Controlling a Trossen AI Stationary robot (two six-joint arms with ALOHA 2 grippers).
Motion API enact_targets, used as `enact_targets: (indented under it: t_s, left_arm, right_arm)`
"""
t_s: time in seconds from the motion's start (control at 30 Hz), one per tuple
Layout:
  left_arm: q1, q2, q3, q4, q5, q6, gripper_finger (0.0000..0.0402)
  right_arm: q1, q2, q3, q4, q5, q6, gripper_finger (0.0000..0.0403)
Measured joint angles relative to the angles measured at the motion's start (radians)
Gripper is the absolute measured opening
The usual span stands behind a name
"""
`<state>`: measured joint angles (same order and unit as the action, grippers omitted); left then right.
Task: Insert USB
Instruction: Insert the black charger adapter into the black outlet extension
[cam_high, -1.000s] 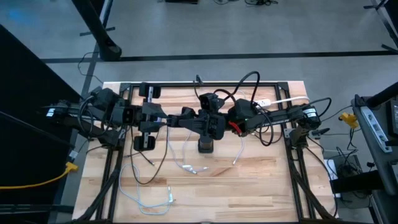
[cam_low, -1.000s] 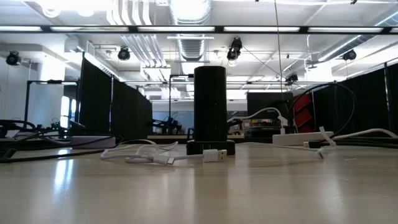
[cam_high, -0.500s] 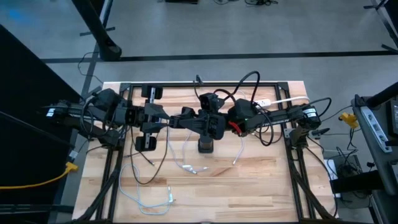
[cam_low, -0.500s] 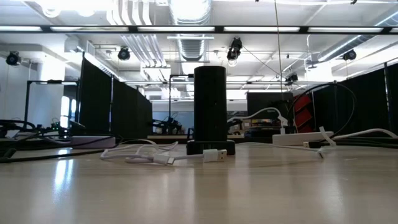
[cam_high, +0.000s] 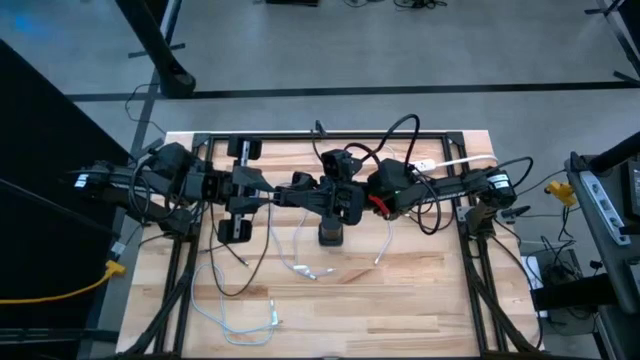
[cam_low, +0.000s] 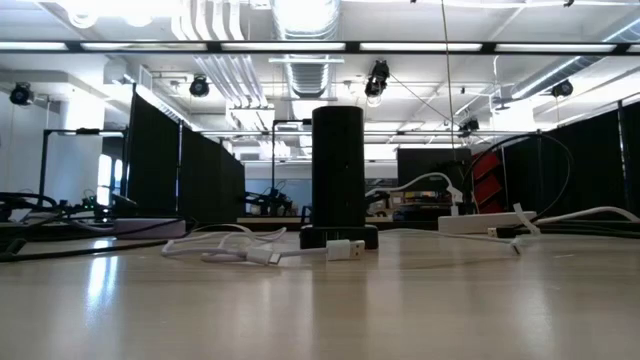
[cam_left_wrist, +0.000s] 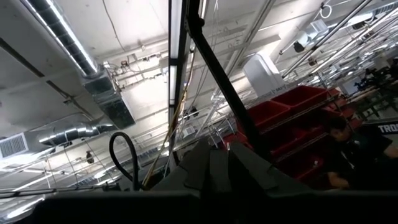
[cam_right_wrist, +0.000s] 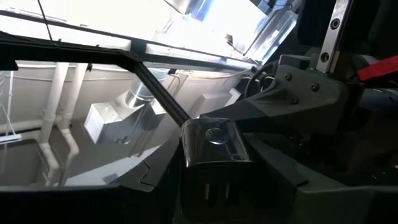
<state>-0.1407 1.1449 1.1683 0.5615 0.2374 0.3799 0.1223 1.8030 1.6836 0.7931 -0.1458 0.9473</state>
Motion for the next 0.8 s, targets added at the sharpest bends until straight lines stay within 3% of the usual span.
enact_targets:
  t_s: [0.13,0.33,0.53,0.67,0.8]
  left_arm:
    - [-0.001,-0.002,0.000,-0.005,-0.064,-0.004,0.0052]
    - [-0.001,-0.010,0.000,-0.030,-0.088,-0.006,0.0157]
    - [0.000,-0.054,0.000,-0.156,-0.095,-0.033,0.0254]
    - [-0.003,-0.103,0.000,-0.310,-0.096,-0.069,0.0292]
    - [-0.003,-0.154,0.000,-0.416,-0.101,-0.128,0.0304]
  right_arm:
    - [-0.001,-0.001,0.000,0.001,0.008,-0.006,0.0145]
    - [-0.001,-0.001,0.000,-0.008,-0.010,-0.024,0.0145]
    - [-0.003,-0.010,-0.002,-0.027,-0.043,-0.067,0.0145]
    - [-0.006,-0.077,-0.003,-0.157,-0.045,-0.159,0.0145]
    - [-0.011,-0.164,-0.002,-0.361,-0.006,-0.285,0.0145]
